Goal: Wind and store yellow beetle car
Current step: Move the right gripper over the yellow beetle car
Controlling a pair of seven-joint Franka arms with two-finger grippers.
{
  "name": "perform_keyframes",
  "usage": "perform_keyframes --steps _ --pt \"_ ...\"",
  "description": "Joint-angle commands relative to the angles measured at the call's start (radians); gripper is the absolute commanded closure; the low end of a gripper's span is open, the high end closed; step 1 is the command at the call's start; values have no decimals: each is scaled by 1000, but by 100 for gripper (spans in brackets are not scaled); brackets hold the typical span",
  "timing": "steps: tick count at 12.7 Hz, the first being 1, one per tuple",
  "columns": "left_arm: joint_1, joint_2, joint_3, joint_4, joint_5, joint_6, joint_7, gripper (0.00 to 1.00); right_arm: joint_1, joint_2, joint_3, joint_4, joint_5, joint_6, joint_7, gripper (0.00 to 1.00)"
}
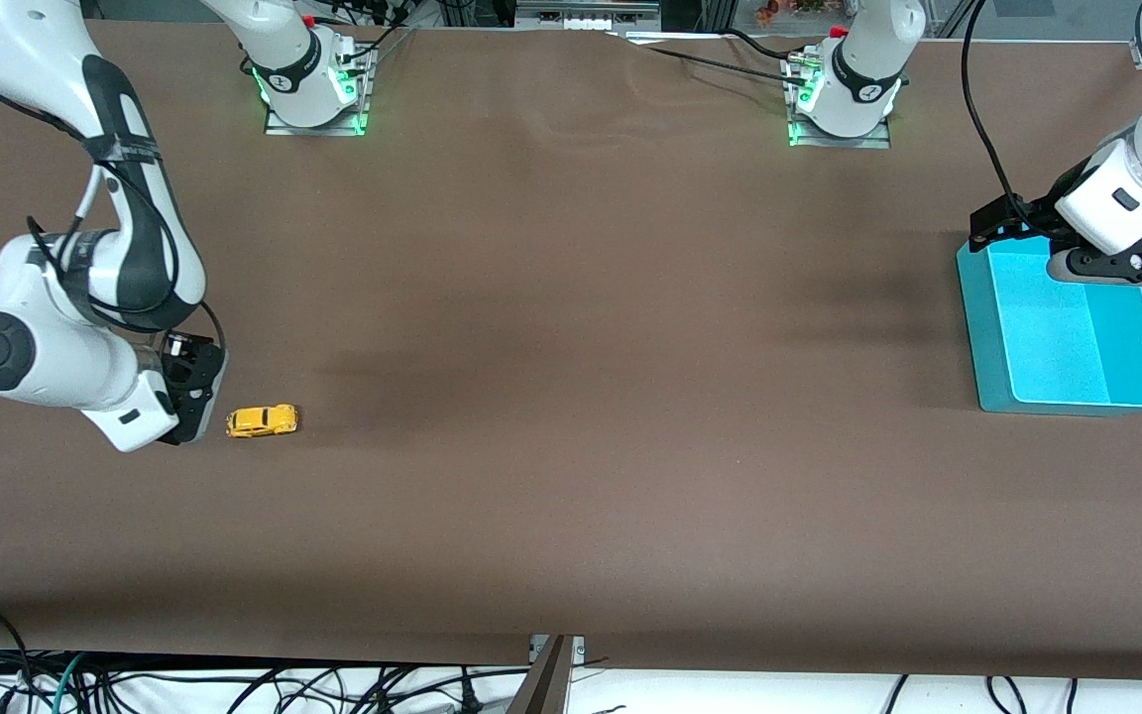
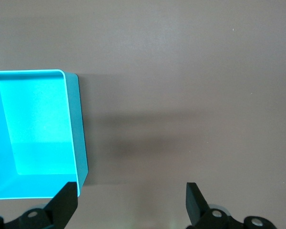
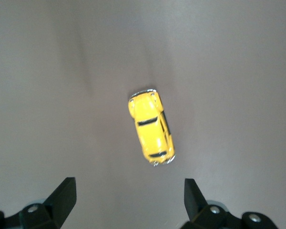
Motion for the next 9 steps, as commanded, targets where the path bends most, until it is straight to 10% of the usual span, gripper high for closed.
perform_keyframes --steps 1,9 --pt "1 0 -1 -1 9 -4 -8 0 -1 7 3 -69 -5 95 -83 0" --pt "3 2 1 -1 9 -4 -3 0 -2 58 6 -185 3 360 -227 0"
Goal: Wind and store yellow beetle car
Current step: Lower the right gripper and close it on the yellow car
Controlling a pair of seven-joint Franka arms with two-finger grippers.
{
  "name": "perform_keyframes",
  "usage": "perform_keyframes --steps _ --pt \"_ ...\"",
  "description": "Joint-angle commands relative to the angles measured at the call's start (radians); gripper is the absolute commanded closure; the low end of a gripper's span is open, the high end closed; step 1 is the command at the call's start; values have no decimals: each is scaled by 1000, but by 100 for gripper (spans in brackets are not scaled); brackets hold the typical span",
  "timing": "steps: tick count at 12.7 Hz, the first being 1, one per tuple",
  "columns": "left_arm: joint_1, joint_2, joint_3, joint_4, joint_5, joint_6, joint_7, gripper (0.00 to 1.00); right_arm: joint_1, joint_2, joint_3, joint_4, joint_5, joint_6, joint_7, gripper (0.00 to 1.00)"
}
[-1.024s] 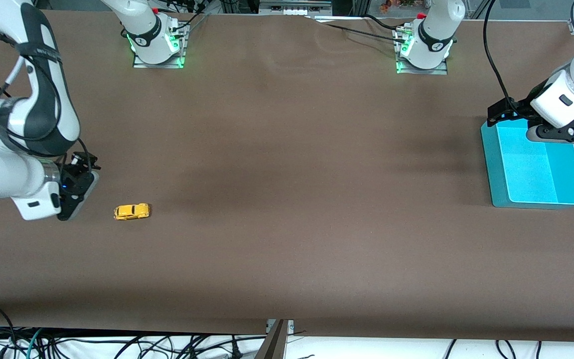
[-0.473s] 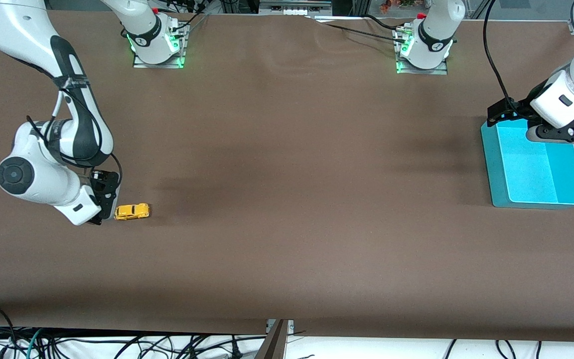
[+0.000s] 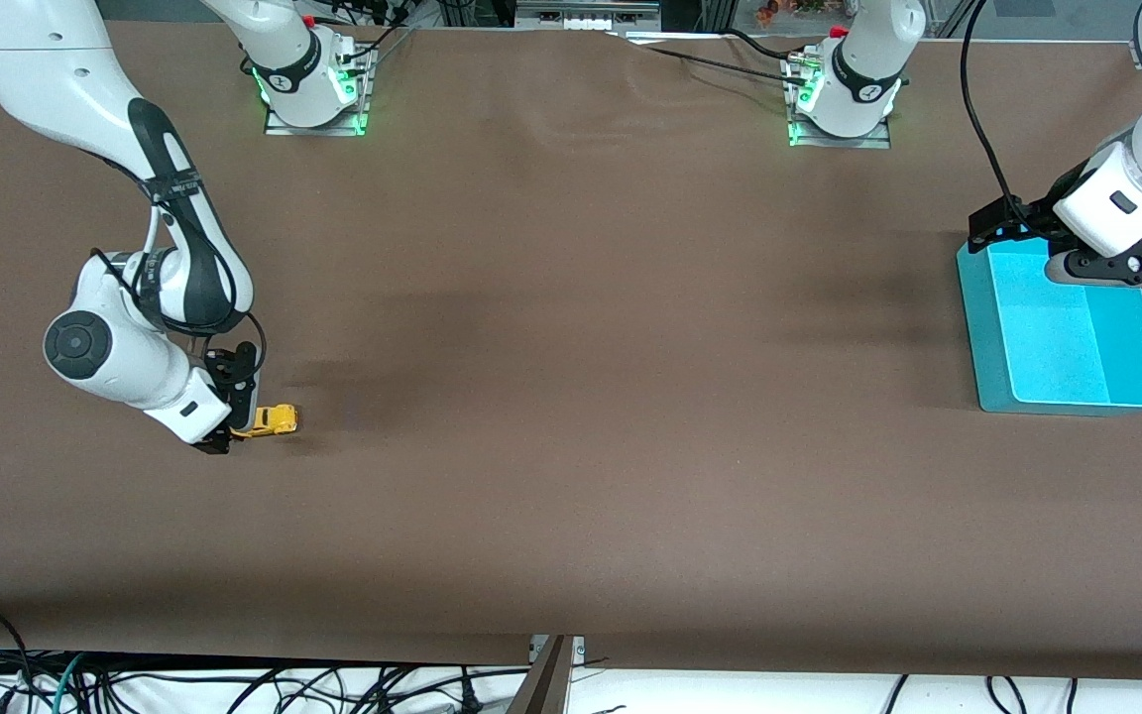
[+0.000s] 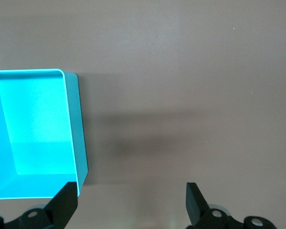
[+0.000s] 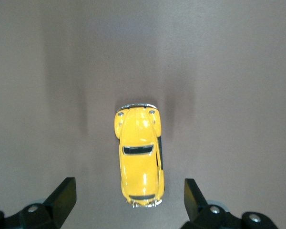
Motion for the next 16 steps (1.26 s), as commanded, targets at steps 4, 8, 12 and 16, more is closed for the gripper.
perform_keyframes --steps 4,8,12,16 --pt "3 -2 1 -1 9 -4 -2 0 -5 0 6 -59 3 104 -72 0" --pt "3 -2 1 -1 9 -4 0 0 -10 14 6 -59 3 126 -97 1" --pt "3 -2 1 -1 9 -6 0 0 -11 22 7 -58 5 136 -113 39" --pt "3 -2 1 -1 9 -4 1 0 -11 22 7 -58 5 136 -113 70"
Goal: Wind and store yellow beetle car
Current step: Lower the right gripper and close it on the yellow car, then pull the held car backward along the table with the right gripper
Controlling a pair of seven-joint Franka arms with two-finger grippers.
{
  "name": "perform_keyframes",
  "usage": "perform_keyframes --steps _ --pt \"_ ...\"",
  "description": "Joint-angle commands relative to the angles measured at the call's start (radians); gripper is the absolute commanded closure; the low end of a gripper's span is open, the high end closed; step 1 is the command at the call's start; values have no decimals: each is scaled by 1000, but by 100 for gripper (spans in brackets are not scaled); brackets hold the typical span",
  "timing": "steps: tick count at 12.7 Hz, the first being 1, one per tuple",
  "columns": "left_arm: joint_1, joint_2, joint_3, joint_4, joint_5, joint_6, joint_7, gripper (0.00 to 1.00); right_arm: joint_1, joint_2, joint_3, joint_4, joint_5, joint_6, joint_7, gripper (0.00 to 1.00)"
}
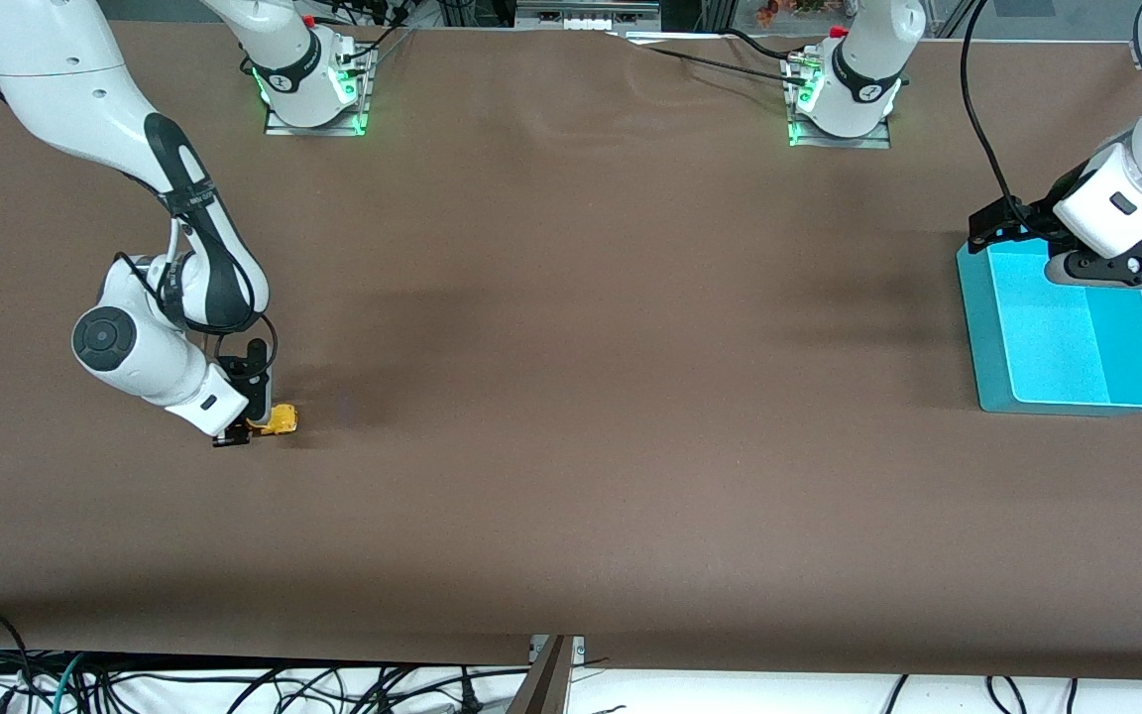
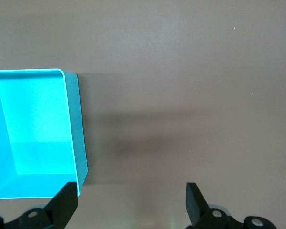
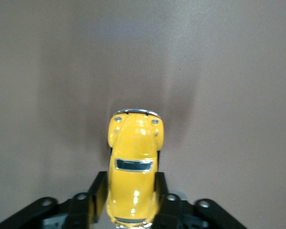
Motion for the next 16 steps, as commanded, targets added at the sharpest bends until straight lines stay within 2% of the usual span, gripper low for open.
perform_keyframes --steps 1,4,16 --pt "3 -3 0 -1 9 -6 1 0 -10 -1 7 -11 6 13 -19 75" --pt "3 -3 0 -1 9 -6 3 0 -4 -1 7 -12 41 4 -10 78" --pt "3 -3 0 -1 9 -7 5 0 -52 11 7 -20 43 4 -22 78"
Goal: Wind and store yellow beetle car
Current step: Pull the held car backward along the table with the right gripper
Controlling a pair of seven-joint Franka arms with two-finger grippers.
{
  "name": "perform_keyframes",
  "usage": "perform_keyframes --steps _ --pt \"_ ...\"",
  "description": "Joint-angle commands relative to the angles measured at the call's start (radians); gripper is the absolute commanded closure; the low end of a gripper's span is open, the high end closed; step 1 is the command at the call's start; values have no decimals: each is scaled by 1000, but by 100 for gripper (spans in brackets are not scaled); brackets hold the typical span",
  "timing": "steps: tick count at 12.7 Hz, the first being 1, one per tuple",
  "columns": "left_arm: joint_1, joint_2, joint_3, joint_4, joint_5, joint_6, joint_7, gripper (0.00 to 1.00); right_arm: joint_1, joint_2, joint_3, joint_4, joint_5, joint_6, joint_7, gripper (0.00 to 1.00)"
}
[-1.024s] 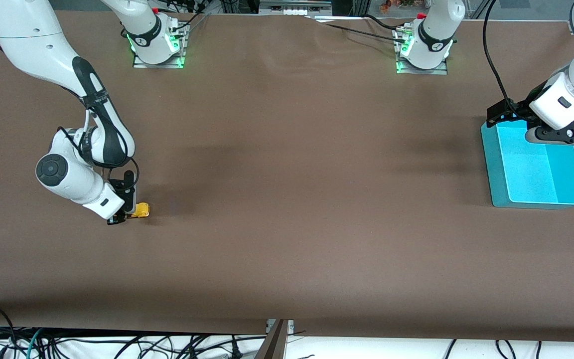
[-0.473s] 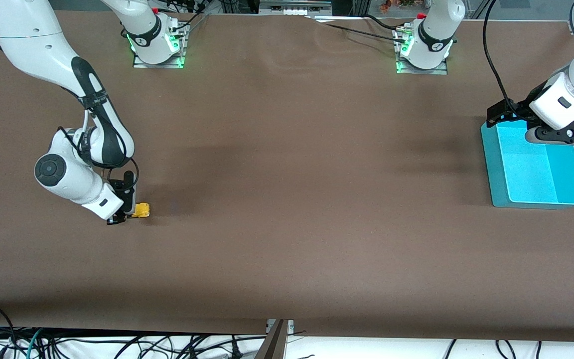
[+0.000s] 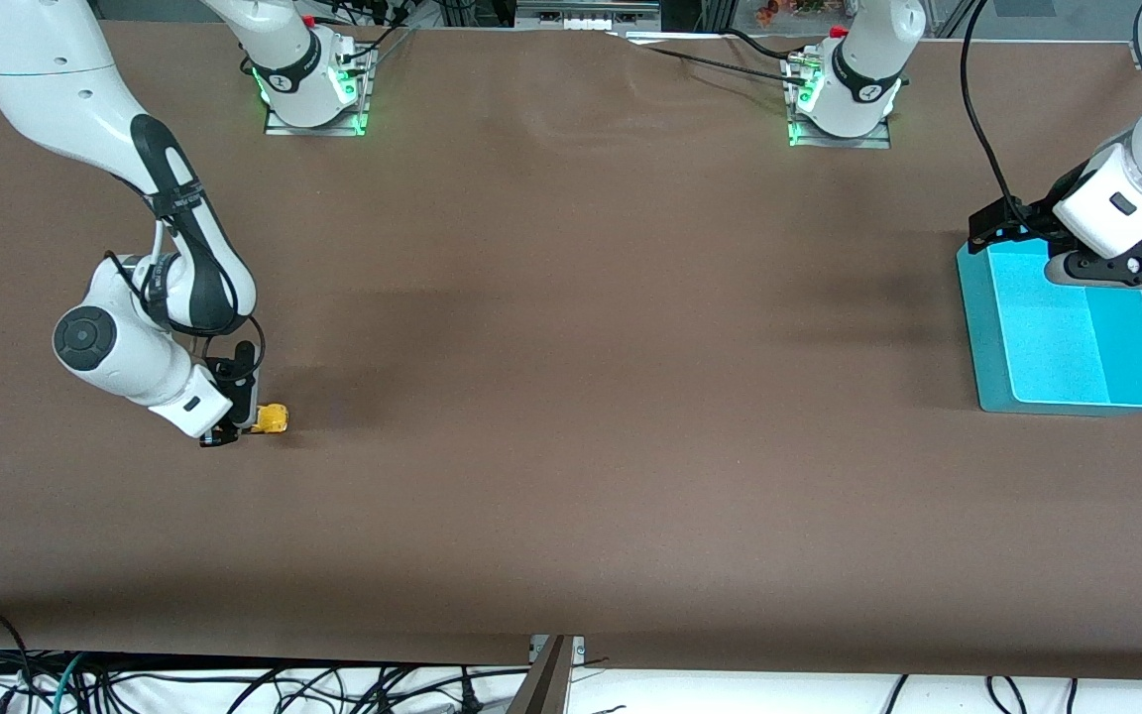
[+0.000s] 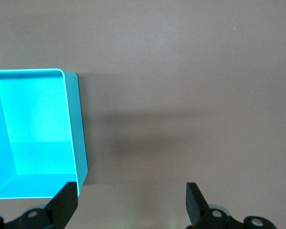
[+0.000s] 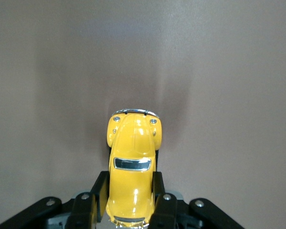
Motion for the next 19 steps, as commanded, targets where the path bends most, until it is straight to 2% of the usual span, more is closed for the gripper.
perform_keyframes --steps 1,19 --pt "3 -4 0 -1 9 -6 5 0 -29 12 8 -20 18 4 -30 78" --pt "3 -4 0 0 9 -6 6 0 -150 12 11 -17 18 7 -145 76"
